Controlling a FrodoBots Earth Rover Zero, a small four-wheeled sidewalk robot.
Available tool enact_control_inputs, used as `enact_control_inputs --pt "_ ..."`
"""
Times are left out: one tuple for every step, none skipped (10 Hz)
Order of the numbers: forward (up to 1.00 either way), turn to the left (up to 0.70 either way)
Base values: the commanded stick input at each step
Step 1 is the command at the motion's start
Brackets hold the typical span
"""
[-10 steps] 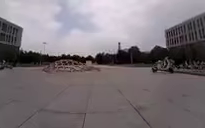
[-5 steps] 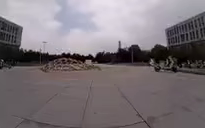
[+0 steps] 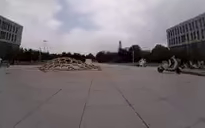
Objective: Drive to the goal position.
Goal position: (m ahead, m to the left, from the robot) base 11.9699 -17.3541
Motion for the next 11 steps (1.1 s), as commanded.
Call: enact_control_inputs --pt "0.70 0.00" --pt "0.70 0.00" --pt "0.70 0.00" --pt "0.70 0.00" --pt "0.70 0.00" --pt "0.70 0.00" --pt "0.70 0.00" --pt "0.70 0.00" --pt "0.70 0.00" --pt "0.70 0.00" --pt "0.70 0.00"
